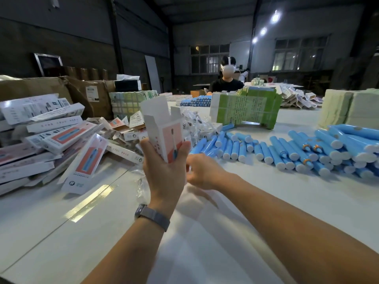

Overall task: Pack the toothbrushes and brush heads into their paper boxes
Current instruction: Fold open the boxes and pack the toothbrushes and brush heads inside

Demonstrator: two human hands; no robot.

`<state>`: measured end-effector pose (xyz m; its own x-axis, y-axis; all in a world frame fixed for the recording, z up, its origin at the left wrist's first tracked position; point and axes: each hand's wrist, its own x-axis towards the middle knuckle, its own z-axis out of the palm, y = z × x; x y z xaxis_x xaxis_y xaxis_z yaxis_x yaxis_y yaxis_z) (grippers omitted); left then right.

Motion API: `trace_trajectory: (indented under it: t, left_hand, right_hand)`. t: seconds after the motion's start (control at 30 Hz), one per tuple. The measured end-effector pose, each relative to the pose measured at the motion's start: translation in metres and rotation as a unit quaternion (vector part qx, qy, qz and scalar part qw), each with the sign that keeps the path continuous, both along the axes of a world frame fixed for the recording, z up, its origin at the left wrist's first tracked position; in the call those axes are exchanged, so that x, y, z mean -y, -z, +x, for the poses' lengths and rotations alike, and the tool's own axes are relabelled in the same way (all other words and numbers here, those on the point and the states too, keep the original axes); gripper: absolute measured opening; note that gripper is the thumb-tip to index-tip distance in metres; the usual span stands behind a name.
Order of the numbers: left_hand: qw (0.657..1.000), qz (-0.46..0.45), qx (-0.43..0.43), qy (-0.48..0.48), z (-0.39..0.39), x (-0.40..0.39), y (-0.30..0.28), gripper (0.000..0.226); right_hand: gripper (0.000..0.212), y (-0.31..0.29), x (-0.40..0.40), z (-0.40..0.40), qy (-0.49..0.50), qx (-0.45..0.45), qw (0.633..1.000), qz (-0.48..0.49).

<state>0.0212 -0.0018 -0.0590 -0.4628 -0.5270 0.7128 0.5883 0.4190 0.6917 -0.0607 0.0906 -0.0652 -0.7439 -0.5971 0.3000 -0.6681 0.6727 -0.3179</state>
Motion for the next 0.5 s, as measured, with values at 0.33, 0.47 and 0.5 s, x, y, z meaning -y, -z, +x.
trace_trajectory:
  t: [0.33, 0.47, 0.5]
  left_hand:
    - [0.991, -0.113, 0.054, 0.04, 0.002, -0.016, 0.012, 0.066]
    - [0.99, -0.116, 0.066, 0.037, 0.003, -0.019, 0.014, 0.065]
    - [0.991, -0.108, 0.07, 0.038, 0.003, -0.02, 0.014, 0.063]
  right_hand:
    - [0.021, -0.099, -0.118, 0.058, -0.113, 0.078, 0.823, -0.551]
    - [0.015, -0.114, -0.125, 0.088, -0.138, -0.024, 0.824, -0.549]
    - [0.015, -0.116, -0.125, 0.092, -0.143, -0.04, 0.818, -0.555]
